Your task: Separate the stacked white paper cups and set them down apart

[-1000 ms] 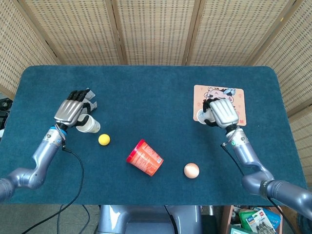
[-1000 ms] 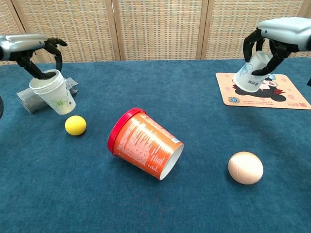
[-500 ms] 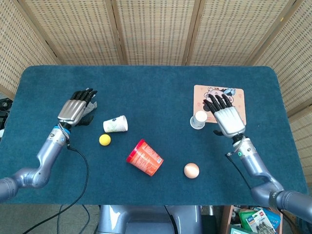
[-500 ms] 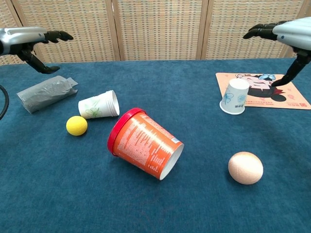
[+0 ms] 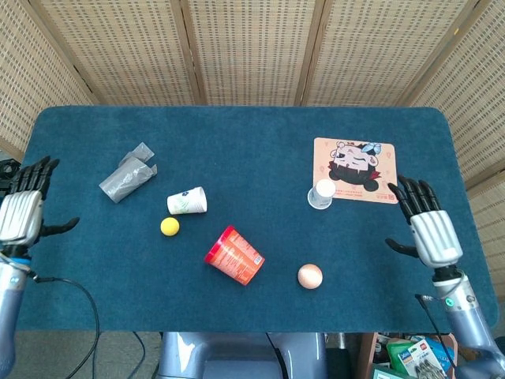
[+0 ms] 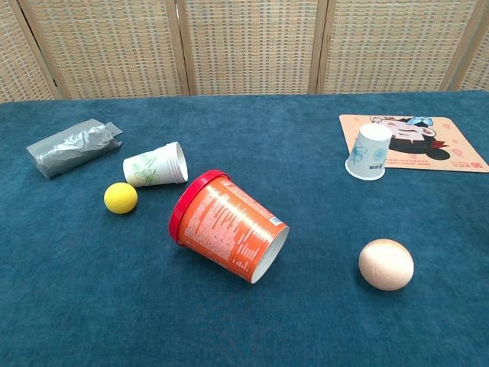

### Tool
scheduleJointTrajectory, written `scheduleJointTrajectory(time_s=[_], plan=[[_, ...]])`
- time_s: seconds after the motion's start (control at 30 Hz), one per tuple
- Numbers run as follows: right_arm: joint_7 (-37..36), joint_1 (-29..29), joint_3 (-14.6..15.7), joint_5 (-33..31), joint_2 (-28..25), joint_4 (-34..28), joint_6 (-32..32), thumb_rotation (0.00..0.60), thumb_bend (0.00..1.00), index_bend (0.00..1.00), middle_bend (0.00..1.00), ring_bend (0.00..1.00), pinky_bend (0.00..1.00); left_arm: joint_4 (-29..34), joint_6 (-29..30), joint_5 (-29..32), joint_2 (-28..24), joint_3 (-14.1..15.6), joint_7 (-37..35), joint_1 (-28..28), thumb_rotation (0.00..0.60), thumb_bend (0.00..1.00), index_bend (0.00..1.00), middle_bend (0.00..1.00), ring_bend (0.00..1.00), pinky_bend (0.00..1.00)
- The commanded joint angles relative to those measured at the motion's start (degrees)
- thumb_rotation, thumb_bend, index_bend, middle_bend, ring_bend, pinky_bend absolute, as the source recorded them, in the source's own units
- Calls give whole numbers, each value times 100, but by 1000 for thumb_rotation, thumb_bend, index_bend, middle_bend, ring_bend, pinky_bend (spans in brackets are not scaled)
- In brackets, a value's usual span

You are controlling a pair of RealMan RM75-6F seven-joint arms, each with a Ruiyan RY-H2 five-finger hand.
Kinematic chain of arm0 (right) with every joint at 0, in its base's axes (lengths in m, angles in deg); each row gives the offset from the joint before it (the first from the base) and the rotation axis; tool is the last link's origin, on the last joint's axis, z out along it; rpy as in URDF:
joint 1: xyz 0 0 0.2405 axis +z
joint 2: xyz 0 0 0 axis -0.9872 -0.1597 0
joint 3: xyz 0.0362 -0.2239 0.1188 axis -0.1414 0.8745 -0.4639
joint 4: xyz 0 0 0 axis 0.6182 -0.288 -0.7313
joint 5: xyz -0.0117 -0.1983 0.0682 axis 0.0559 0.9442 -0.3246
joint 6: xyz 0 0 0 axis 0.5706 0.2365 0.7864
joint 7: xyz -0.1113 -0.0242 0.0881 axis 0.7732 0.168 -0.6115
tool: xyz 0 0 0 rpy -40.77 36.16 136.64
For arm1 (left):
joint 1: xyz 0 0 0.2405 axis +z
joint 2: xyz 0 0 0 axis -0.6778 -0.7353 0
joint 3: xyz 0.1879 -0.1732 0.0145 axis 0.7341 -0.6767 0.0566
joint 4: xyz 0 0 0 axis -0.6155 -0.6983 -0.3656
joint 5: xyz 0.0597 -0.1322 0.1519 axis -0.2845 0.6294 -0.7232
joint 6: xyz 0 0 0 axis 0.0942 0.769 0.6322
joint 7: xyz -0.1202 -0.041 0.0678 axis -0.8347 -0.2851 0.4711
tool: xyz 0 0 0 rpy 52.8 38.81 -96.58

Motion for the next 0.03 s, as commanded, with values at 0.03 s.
scheduleJointTrajectory(time_s=[0.03], plan=[[80,-508,225,219,-14,-66,-490,600,0,0,0,0,0,164,624,-450,-100,393,-335,600,600,185,0,0,0,0]])
